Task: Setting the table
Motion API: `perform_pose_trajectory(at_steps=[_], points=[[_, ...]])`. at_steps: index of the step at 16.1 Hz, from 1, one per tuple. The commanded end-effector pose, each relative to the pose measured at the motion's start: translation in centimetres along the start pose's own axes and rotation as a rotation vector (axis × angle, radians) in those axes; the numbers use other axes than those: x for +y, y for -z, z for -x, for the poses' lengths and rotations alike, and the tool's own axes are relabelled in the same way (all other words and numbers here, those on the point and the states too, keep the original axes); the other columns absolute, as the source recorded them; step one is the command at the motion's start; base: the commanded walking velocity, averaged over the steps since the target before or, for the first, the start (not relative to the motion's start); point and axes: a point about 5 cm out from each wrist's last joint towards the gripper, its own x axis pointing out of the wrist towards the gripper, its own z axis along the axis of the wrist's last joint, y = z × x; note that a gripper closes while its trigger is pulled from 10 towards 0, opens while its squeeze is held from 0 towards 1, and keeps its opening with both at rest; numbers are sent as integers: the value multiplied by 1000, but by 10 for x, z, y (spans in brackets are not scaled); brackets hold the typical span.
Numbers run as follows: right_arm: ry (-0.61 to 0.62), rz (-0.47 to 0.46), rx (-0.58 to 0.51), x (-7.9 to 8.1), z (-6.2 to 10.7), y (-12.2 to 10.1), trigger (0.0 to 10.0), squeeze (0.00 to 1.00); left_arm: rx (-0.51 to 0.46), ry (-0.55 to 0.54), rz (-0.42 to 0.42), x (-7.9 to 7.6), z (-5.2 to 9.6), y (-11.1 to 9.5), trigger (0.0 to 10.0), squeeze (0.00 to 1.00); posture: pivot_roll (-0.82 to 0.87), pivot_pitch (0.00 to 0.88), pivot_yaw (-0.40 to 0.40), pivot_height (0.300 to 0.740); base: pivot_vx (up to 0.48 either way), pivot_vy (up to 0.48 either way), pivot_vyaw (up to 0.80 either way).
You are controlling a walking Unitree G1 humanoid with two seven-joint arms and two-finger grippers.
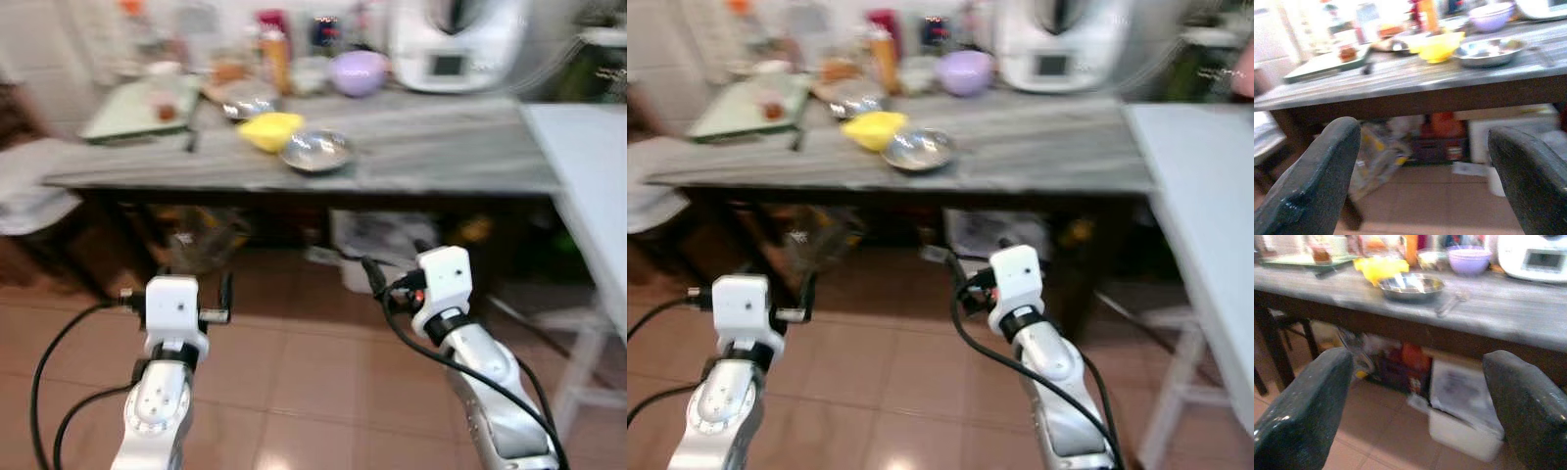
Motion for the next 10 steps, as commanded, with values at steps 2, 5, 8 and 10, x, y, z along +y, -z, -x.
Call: perform_pose_trajectory(at_steps=[2, 5, 8, 10], points=[[-16, -1, -24, 5, -3, -6, 10000, 0, 5, -4, -4, 4, 2, 1, 10000, 0, -85, 85, 87, 740, 0, 0, 0], [-18, -7, -19, 5, -3, -5, 10000, 0, 1, 20, 23, 0, 2, 0, 10000, 0, -82, 88, 85, 740, 0, 0, 0], [-22, -3, -8, 6, -2, -4, 10000, 0, 0, 45, 47, -2, 3, -1, 10000, 0, -79, 91, 87, 740, 0, -239, -404], [-22, -12, -6, 6, -2, -4, 10000, 0, 2, 54, 52, -2, 4, -1, 10000, 0, -78, 94, 89, 740, 0, -369, -775]])
